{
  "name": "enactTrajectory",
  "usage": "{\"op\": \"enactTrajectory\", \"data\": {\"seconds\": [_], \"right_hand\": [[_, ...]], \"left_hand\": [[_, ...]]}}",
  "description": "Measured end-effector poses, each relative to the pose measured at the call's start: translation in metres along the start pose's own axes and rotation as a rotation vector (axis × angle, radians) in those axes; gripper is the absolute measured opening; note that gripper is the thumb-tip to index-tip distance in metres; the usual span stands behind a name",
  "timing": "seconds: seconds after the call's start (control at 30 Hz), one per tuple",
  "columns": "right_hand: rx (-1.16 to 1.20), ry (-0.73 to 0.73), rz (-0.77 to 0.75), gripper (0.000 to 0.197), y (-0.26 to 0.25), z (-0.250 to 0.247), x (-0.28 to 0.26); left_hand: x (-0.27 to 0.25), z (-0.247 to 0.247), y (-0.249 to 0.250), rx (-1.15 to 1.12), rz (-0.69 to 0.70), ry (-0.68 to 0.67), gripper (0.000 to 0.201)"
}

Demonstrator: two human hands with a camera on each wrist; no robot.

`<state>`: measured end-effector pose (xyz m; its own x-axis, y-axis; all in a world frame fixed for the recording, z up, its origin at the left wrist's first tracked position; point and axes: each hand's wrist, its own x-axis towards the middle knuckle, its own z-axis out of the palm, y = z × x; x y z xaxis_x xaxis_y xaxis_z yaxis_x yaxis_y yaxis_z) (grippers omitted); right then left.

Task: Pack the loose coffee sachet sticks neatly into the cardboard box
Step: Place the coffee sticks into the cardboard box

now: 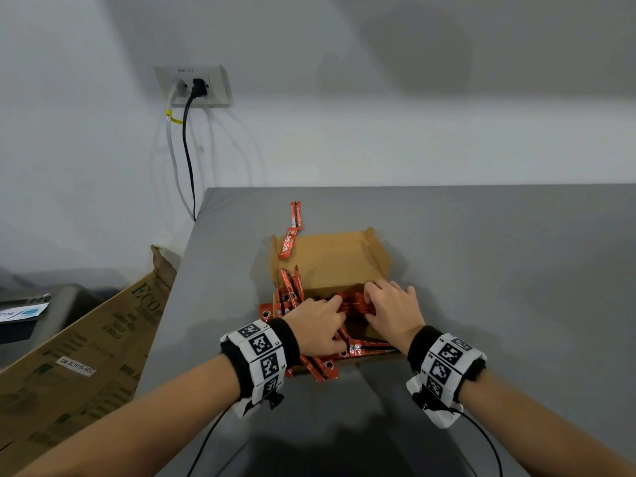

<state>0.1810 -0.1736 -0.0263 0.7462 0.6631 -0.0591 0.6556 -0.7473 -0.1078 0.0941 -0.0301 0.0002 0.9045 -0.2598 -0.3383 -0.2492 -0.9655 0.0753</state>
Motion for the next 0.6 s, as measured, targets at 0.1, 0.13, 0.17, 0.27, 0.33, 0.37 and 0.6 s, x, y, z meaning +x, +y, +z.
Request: {"op": "enactTrajectory", "data": {"seconds": [0.1, 0.13, 0.17, 0.27, 0.33, 0.37, 0.6], "right_hand": [[-0.001, 0.0, -0.01, 0.019, 0.002, -0.001, -0.001], [-0.002, 0.005, -0.016, 0.018, 0.002, -0.002, -0.001], [-0.004, 0.008, -0.022, 0.018, 0.003, -0.002, -0.001], [-0.002, -0.011, -0.039, 0.024, 0.005, -0.004, -0.001], [0.023, -0.03, -0.045, 0.032, 0.007, -0.007, -0.002], [0.051, -0.035, -0.045, 0.034, 0.008, -0.009, -0.003], [0.025, -0.029, -0.099, 0.022, 0.015, -0.021, -0.012]], "left_hand": [[0.001, 0.002, -0.001, -0.034, 0.011, 0.023, 0.049], [0.001, 0.003, -0.001, -0.042, 0.011, 0.029, 0.051], [0.002, 0.004, -0.001, -0.045, 0.007, 0.034, 0.053], [0.004, 0.005, -0.001, -0.039, -0.016, 0.031, 0.055], [0.004, 0.004, -0.001, -0.029, -0.024, 0.029, 0.054], [0.004, 0.004, 0.0, -0.028, -0.025, 0.028, 0.054], [0.004, 0.002, -0.001, -0.049, -0.032, 0.015, 0.053]]}}
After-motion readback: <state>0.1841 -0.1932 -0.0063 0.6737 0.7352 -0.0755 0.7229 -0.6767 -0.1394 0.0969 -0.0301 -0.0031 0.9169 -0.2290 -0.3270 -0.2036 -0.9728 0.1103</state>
